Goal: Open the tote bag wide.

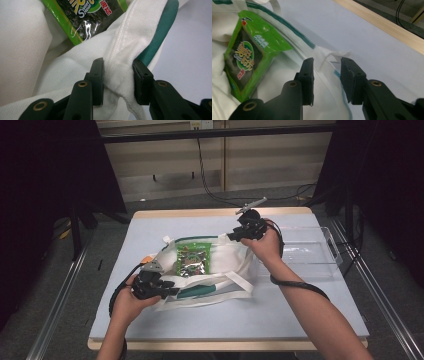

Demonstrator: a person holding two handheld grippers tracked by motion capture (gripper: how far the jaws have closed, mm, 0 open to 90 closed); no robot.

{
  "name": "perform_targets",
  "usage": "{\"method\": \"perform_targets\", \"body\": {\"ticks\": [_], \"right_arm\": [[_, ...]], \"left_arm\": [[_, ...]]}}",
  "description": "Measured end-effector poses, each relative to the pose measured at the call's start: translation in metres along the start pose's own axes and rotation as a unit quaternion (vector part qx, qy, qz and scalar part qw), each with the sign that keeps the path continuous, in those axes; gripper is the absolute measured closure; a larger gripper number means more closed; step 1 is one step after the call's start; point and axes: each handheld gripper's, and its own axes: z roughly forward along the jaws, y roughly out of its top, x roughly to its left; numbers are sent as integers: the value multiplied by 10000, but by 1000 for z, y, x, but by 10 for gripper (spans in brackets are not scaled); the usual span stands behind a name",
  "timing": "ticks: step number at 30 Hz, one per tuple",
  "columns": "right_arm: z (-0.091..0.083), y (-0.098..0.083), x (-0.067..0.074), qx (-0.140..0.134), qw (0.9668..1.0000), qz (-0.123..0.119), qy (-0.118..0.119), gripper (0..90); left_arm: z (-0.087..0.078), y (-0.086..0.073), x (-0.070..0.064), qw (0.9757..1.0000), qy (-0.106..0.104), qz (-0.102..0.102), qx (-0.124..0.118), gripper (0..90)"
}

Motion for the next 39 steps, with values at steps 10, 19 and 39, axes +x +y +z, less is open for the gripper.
{"method": "perform_targets", "body": {"ticks": [10,19,39], "right_arm": [[22,-10,19,279,9985,-153,454,843],[45,-25,24,521,9978,24,415,897],[52,-29,22,486,9985,117,217,896]], "left_arm": [[-3,1,-1,9999,24,82,79,743],[-2,-3,-1,9998,-98,125,85,760],[1,-7,1,9993,-326,95,161,750]]}}
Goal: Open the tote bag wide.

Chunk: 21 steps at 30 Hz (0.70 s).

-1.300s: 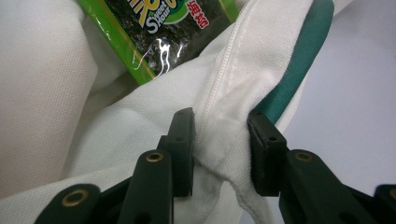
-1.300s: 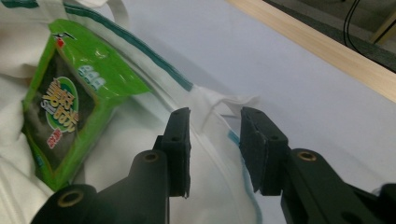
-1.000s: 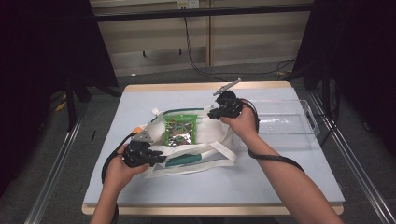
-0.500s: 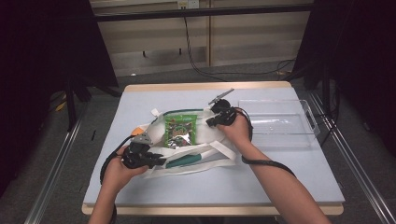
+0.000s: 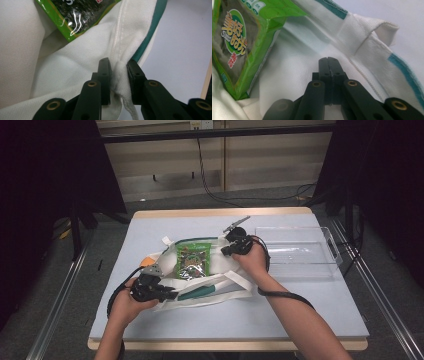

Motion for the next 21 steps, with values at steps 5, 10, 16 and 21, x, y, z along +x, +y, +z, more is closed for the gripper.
{"method": "perform_targets", "body": {"ticks": [5,10,16,21], "right_arm": [[-6,-2,1,-89,9999,55,86,889],[-12,-3,5,-127,9998,-23,167,888],[-19,-6,12,-216,9991,-143,327,884],[-22,-10,13,-222,9991,-144,343,885]], "left_arm": [[-8,6,-1,9996,32,-194,-201,655],[-14,10,1,9993,122,-197,-296,587],[-25,15,2,9986,213,-240,-431,487],[-35,17,7,9971,276,-352,-610,433]]}}
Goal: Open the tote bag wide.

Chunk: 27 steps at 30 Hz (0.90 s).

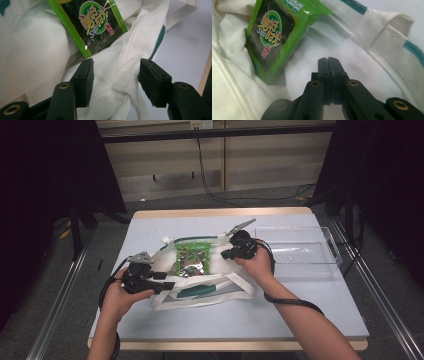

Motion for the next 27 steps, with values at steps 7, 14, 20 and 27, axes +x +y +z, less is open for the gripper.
{"method": "perform_targets", "body": {"ticks": [7,14,20,27], "right_arm": [[-2,-9,6,-27,10000,-3,94,885],[-2,-18,15,-12,9997,-173,194,885],[-1,-28,21,27,9996,-213,208,885],[1,-37,23,86,9994,-211,246,885]], "left_arm": [[2,6,8,9982,574,-117,-110,613],[12,12,15,9921,1212,-299,-115,755],[21,17,21,9884,1485,-321,-25,779],[29,13,31,9873,1523,-446,57,807]]}}
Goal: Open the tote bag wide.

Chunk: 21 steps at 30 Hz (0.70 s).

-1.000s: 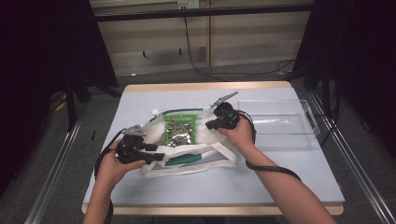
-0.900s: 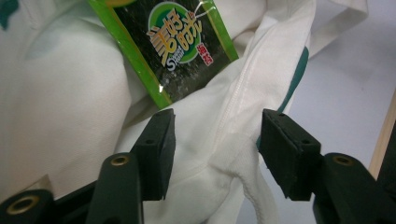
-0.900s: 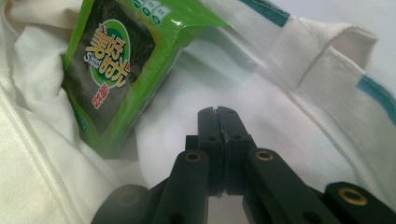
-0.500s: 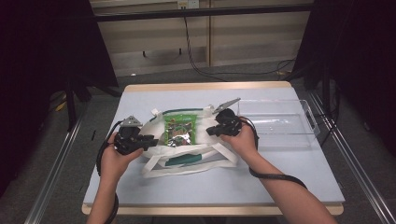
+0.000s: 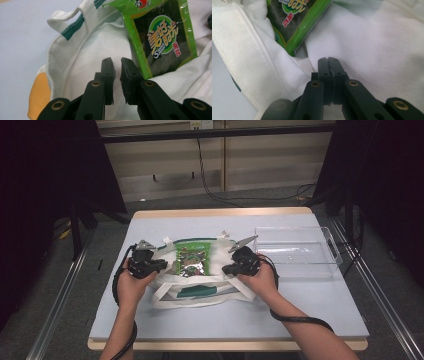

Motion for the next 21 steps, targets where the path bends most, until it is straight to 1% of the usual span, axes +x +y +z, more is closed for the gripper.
{"method": "perform_targets", "body": {"ticks": [1,2,3,4,5,6,7,8,9,10,11,12,13,19,21], "right_arm": [[0,0,0,19,10000,7,-12,884],[1,0,0,36,10000,-10,-19,880],[1,1,0,23,10000,-42,6,870],[0,2,0,15,10000,-37,-18,854],[0,4,0,-5,10000,-34,-9,838],[-1,6,1,-12,10000,-24,13,829],[-2,8,1,-28,10000,-54,5,821],[-3,11,1,-27,10000,-42,31,806],[-3,13,1,-42,10000,-29,32,790],[-3,16,1,-46,10000,-28,38,770],[-4,19,1,-48,10000,-22,12,768],[-4,21,0,-84,9999,-21,50,755],[-4,24,0,-96,9999,4,54,735],[1,39,-3,-72,9999,39,105,667],[3,43,-4,-60,9999,13,141,659]], "left_arm": [[1,0,1,10000,-36,51,38,807],[2,-1,0,10000,-47,-19,-9,807],[2,-1,0,10000,-42,-16,-3,807],[0,0,0,10000,-7,69,41,807],[1,0,-2,10000,-41,-41,-76,807],[0,0,-1,10000,-54,-6,-70,807],[-1,0,-3,9999,-77,-23,-60,806],[0,0,-3,10000,-51,32,-60,806],[0,0,-3,10000,-73,10,-50,806],[1,0,-3,9999,-153,4,-54,806],[2,-1,-4,9999,-141,-56,-80,807],[2,-1,-3,9998,-163,-3,-61,810],[2,-1,-3,9998,-166,-44,-85,811],[1,0,-5,9998,-184,-35,-93,829],[1,0,-4,9998,-198,-17,-81,829]]}}
